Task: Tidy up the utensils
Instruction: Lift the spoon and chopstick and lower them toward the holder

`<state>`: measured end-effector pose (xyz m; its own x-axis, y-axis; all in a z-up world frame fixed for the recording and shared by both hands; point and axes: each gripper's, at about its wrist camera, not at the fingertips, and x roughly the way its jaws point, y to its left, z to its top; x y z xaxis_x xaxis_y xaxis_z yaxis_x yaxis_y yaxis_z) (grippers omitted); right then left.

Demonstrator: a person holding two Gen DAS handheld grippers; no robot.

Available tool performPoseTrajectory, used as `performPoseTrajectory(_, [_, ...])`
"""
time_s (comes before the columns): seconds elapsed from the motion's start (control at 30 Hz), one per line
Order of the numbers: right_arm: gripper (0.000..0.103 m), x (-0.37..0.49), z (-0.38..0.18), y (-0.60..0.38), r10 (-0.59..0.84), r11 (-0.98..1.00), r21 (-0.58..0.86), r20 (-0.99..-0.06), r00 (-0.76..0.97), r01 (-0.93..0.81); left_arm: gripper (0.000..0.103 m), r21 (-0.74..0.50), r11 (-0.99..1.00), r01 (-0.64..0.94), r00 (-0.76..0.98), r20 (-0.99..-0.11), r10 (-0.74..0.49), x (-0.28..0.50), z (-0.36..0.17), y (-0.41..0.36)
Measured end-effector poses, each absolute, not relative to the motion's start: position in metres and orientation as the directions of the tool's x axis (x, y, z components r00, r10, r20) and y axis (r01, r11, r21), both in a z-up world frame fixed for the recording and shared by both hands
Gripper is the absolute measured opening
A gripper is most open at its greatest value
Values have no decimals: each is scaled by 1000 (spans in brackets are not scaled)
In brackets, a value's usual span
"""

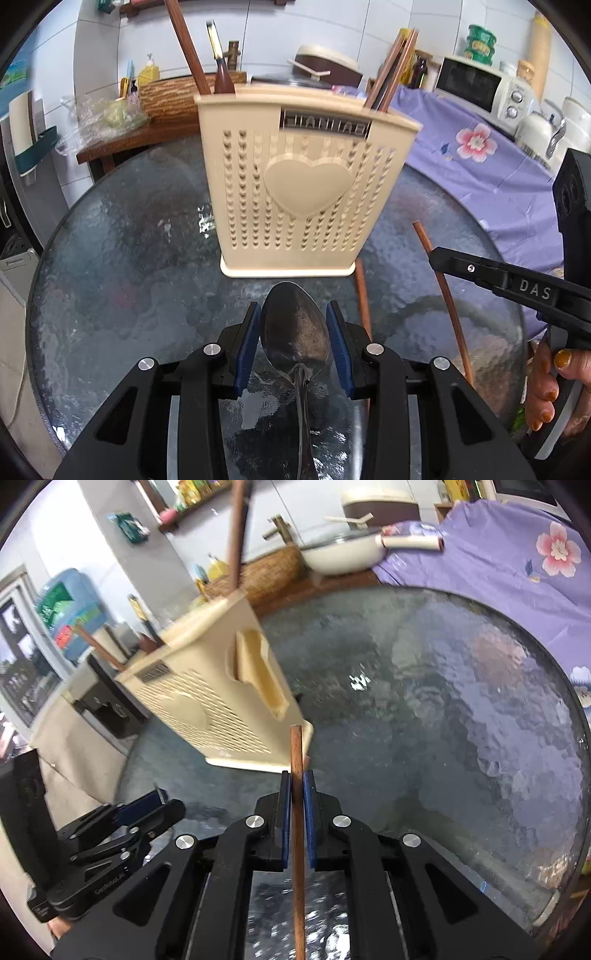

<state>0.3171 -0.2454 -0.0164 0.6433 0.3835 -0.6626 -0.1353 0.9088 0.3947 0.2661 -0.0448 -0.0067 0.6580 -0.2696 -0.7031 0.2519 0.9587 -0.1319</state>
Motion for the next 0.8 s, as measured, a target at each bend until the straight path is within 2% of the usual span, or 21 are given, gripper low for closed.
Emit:
performPoseTrajectory(0.27, [8, 285, 33, -244, 437, 887, 398, -561, 702, -234, 35, -138, 948, 286, 705, -640, -306, 242, 25, -44])
performPoseTrajectory(0.8, [8, 256, 82, -233, 483, 870, 361, -484, 730, -336, 35, -125, 940, 319, 741, -586, -329, 227, 53, -37])
